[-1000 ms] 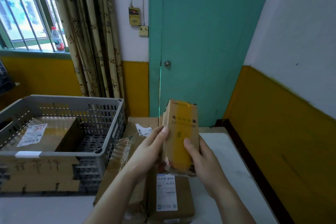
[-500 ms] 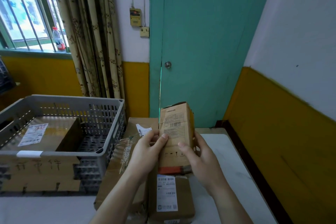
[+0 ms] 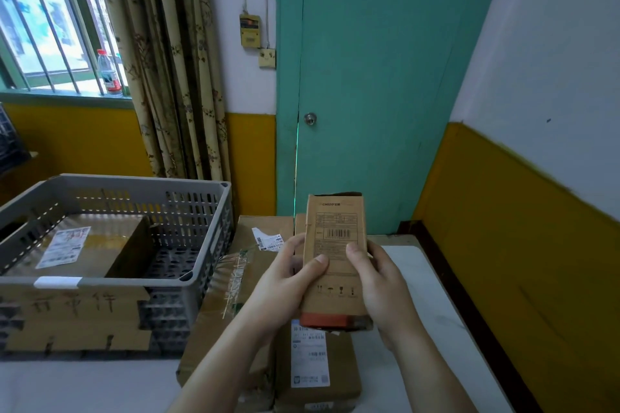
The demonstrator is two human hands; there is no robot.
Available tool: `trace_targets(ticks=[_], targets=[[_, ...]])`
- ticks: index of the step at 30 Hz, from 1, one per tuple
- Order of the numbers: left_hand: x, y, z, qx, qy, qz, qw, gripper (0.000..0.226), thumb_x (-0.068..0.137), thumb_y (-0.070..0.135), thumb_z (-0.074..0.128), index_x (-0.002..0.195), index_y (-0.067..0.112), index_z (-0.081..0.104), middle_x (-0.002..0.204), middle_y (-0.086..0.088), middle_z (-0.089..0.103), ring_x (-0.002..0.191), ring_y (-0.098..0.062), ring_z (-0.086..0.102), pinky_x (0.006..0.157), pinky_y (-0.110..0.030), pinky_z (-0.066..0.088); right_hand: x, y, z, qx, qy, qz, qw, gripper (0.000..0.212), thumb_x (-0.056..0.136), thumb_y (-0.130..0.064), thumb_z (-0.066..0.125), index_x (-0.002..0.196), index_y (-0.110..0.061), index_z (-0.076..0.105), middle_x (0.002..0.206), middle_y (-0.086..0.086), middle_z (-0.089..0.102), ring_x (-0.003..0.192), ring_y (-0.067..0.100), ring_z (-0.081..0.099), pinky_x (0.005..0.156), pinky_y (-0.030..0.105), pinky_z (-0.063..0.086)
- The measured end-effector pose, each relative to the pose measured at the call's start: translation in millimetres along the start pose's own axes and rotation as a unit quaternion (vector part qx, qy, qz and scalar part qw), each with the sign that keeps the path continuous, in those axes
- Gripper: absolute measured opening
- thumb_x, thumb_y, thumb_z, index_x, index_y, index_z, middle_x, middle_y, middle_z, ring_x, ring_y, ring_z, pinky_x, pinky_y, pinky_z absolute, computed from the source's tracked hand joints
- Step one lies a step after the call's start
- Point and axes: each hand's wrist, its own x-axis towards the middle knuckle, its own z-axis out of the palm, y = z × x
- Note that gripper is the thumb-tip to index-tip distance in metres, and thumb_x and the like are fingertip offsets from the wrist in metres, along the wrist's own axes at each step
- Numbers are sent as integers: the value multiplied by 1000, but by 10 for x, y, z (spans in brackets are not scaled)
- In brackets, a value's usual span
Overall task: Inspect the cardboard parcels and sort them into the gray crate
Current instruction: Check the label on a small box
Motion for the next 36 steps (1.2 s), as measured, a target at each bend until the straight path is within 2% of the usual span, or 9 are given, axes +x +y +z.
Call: trace_targets(ticks=[6,9,13,16,19,23,29,32,36], targets=[[88,116,-44,55,37,-6,998,51,95,55,65,140,36,52,106,8,79,96,-14,78,84,-41,65,-48,71,26,3,-6,19,1000,16,101,-48,55,101,-61,65,102,-18,76,94,4,74,74,30,63],[90,134,-31,59,40,2,997,49,96,50,66,140,34,52,105,7,80,94,-15,78,77,-36,65,-13,56,11,1,1,35,999,17,101,-47,53,111,-45,67,98,-16,77,89,5,75,65,23,61],[38,106,25,70,31,7,997,49,96,46,68,140,36,51,107,4,79,94,-16,78,74,-35,65,97,-18,-55,-20,45,33,998,34,100,-58,50,107,-30,69,92,-11,78,84,7,75,75,38,63],[15,112,61,82,35,2,996,51,96,48,65,142,37,47,106,6,79,93,-13,78,73,-35,65,120,-24,-70,-28,59,14,998,43,95,-64,52,108,-26,66,90,-12,77,81,7,74,71,35,62],[29,174,70,96,51,0,994,52,96,55,60,142,33,49,100,14,78,90,-6,77,69,-26,63,62,12,-54,-29,57,0,998,53,83,-72,50,108,-28,64,90,-16,76,81,5,74,61,23,59],[52,225,57,101,74,6,992,44,98,52,60,137,31,54,97,13,79,87,-7,78,71,-26,64,20,87,-6,-12,55,19,998,38,96,-61,51,109,-28,64,90,-17,76,81,3,74,56,17,57],[18,124,105,126,83,19,988,41,96,49,65,133,35,55,99,10,79,88,-10,78,82,-40,65,107,31,-56,-33,66,44,996,50,93,-69,50,103,-24,71,88,-10,78,81,6,75,72,35,62],[41,83,91,138,99,27,985,52,91,57,68,137,38,53,104,11,77,91,-6,76,80,-36,65,105,42,-51,-41,77,42,995,46,95,-66,49,104,-27,71,91,-5,78,86,13,75,80,43,63],[71,65,54,226,143,53,962,75,80,76,66,141,37,48,116,15,68,101,-6,70,86,-39,63,13,91,5,-132,79,-9,988,29,88,-68,54,102,-43,55,99,-18,67,91,3,65,74,29,57]])
